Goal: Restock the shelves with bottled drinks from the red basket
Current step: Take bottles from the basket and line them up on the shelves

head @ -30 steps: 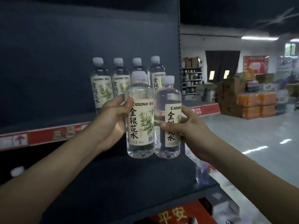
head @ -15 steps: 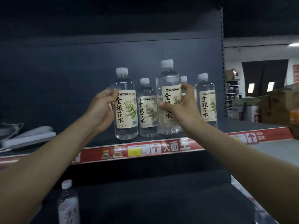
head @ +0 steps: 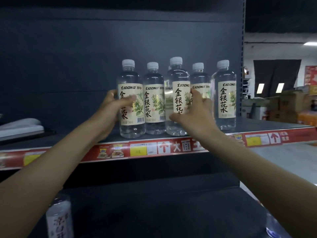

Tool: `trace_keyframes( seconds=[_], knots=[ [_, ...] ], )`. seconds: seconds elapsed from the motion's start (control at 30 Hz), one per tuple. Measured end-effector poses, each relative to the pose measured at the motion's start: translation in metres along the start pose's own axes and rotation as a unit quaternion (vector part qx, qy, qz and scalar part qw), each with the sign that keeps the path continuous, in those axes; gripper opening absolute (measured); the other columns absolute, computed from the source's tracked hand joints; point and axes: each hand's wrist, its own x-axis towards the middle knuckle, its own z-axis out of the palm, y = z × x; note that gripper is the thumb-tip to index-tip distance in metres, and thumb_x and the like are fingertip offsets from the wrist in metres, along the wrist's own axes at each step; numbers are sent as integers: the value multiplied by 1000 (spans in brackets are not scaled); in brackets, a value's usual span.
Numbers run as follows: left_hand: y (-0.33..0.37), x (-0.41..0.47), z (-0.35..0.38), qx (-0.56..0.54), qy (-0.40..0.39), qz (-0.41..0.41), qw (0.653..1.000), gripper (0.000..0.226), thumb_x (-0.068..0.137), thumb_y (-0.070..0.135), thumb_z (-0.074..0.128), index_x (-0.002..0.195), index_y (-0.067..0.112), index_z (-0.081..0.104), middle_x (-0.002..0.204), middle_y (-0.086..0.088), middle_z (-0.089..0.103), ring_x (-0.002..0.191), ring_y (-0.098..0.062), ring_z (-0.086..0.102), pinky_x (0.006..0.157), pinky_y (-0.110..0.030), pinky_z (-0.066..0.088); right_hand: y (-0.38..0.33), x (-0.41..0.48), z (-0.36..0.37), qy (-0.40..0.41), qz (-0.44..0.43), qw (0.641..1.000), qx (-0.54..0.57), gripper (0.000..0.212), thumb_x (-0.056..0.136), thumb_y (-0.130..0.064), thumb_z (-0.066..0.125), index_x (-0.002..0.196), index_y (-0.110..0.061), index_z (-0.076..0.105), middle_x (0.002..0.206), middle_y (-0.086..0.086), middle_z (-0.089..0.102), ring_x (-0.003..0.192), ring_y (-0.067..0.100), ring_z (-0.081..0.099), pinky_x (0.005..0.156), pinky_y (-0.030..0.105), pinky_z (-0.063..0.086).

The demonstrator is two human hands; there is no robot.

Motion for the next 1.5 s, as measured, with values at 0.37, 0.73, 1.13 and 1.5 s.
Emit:
trace_keyframes(
  seconds=[0.37,0.73,1.13,1.5],
  knots=[
    [-7,-32,9,233,59,30,970,69,91,19,67,149,23,29,116,8,58,108,-17,59,100,-44,46,4,-22,4,23,-24,997,-64,95,80,-6,77,151,-29,17,136,12,36,98,22,53,86,28,46],
    [-9,-126,44,606,21,214,766,75,98,48,42,157,14,12,162,-17,17,150,-35,10,120,-50,19,8,-90,-37,-37,-109,926,-360,70,95,-37,55,154,-21,21,160,13,18,150,33,15,121,52,20],
    [-150,-343,191,528,-283,134,789,74,97,46,48,156,15,18,160,-16,23,149,-35,13,117,-49,18,165,-333,-152,-150,123,883,-427,61,90,-35,56,147,-19,38,150,16,34,138,38,34,107,51,39],
    [-331,-515,214,287,-474,-489,674,38,95,41,58,118,11,55,110,-18,67,92,-28,66,72,-30,52,282,-532,-184,-326,372,795,-352,29,86,-19,64,115,-16,67,116,13,69,104,34,65,88,40,54]
  ],
)
